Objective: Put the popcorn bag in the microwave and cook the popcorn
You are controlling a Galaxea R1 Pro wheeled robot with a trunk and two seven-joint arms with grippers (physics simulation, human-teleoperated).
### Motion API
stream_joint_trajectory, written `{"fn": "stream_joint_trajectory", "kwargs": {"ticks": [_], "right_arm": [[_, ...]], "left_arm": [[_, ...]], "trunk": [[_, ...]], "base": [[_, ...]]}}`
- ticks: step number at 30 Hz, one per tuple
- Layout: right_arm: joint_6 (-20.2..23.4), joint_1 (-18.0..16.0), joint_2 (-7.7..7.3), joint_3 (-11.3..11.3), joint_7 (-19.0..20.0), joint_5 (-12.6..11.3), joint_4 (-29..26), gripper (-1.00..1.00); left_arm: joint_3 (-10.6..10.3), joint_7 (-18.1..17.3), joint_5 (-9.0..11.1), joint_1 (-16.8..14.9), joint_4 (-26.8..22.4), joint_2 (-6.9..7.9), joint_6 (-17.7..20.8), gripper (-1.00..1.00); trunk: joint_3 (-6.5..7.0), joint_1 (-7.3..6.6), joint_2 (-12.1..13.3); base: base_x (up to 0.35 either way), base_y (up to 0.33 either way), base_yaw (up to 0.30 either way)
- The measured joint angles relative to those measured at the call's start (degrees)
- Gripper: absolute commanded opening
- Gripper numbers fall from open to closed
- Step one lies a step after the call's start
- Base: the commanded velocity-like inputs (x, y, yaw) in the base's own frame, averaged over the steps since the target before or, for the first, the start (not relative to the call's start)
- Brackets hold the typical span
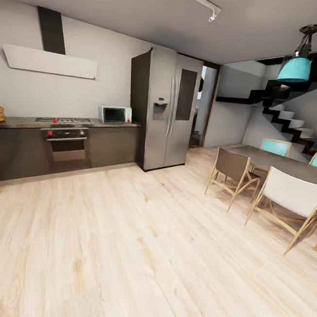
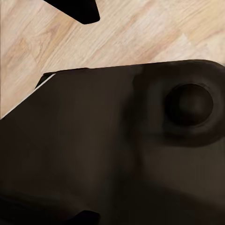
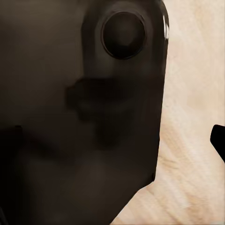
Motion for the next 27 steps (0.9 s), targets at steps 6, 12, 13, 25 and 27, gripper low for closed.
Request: {"fn": "stream_joint_trajectory", "kwargs": {"ticks": [6, 12, 13, 25, 27], "right_arm": [[0.1, 0.0, 0.12, 0.4, 0.1, 0.2, 0.0, 1.0], [0.0, -0.1, 0.26, 0.2, 0.1, -0.1, 0.0, 1.0], [-0.1, -0.1, 0.26, 0.3, 0.1, 0.0, 0.0, 1.0], [-0.7, -0.1, 0.26, 0.4, 0.1, 0.2, 0.0, 1.0], [-0.7, -0.1, 0.26, 0.4, 0.1, 0.2, 0.0, 1.0]], "left_arm": [[0.1, -0.3, 0.2, 0.0, -0.7, -0.79, -0.3, 1.0], [0.3, -0.3, 0.3, 0.0, -2.1, -1.31, -1.7, 1.0], [0.3, -0.3, 0.3, 0.0, -2.2, -1.34, -1.8, 1.0], [0.3, -0.2, 0.3, 0.0, -2.3, -1.36, -1.8, 1.0], [0.3, -0.3, 0.3, 0.0, -2.3, -1.33, -1.8, 1.0]], "trunk": [[0.01, 0.0, 0.0], [0.01, 0.0, 0.0], [0.01, 0.0, 0.0], [0.01, 0.0, 0.0], [0.01, 0.0, 0.0]], "base": [[0.0, 0.0, 0.0], [0.0, 0.0, 0.043], [0.0, 0.0, 0.221], [0.0, 0.0, 0.263], [0.0, 0.0, 0.269]]}}
